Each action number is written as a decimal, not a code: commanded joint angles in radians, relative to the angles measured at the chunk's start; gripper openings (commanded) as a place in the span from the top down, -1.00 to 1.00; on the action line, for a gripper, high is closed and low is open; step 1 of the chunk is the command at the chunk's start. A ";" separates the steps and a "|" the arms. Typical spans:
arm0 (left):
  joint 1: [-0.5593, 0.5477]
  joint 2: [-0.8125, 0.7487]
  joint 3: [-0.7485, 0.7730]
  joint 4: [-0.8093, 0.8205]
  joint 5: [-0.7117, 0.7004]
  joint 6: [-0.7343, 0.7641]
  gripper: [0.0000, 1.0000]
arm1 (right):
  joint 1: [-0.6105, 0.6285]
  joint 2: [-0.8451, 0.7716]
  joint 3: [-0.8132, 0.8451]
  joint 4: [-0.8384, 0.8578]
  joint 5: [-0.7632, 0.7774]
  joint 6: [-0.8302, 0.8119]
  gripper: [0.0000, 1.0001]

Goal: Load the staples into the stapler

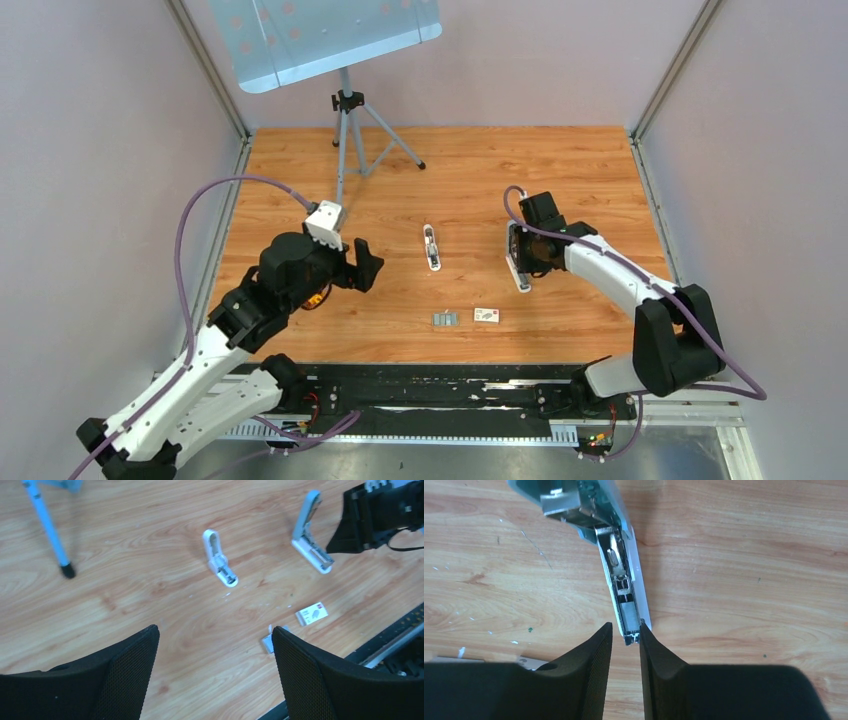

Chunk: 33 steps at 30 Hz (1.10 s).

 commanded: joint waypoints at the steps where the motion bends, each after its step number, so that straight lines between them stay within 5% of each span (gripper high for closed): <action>1: 0.004 0.139 0.030 0.220 0.187 -0.083 -0.61 | -0.065 -0.016 -0.004 0.027 -0.122 0.010 0.39; 8: -0.008 0.473 0.090 0.588 0.291 -0.203 -0.24 | -0.155 -0.026 -0.075 0.115 -0.245 0.037 0.30; 19: -0.039 0.925 0.237 0.887 0.247 -0.279 -0.07 | -0.197 0.029 -0.099 0.192 -0.278 0.039 0.35; 33: -0.039 1.358 0.512 0.960 0.277 -0.417 0.17 | -0.197 0.067 -0.132 0.230 -0.263 0.013 0.43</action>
